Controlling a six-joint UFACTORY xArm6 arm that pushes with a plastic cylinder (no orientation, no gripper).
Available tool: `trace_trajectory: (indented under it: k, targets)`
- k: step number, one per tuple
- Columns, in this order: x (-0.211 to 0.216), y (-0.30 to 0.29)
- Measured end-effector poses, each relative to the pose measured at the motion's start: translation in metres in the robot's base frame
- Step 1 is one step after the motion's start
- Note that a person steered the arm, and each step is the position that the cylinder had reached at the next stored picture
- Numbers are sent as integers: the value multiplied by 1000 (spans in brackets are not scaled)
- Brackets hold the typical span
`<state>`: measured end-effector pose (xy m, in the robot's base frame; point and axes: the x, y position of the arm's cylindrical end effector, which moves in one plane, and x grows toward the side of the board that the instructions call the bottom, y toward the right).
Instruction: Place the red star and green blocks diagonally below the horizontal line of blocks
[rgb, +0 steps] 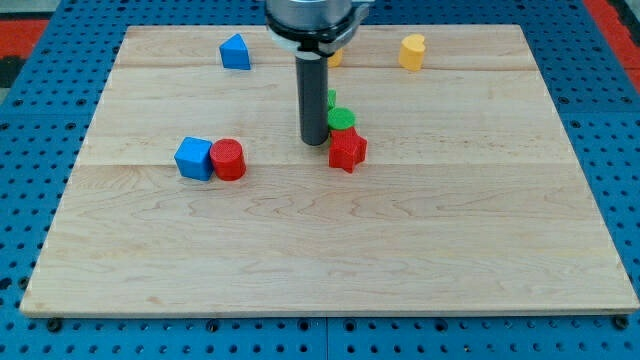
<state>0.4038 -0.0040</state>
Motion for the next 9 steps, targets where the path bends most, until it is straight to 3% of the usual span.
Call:
trace_trajectory:
  k: [1, 3, 4, 5, 9]
  targets:
    - [10, -3]
    - [83, 6]
    - [78, 62]
    - [35, 118]
    - [-47, 54]
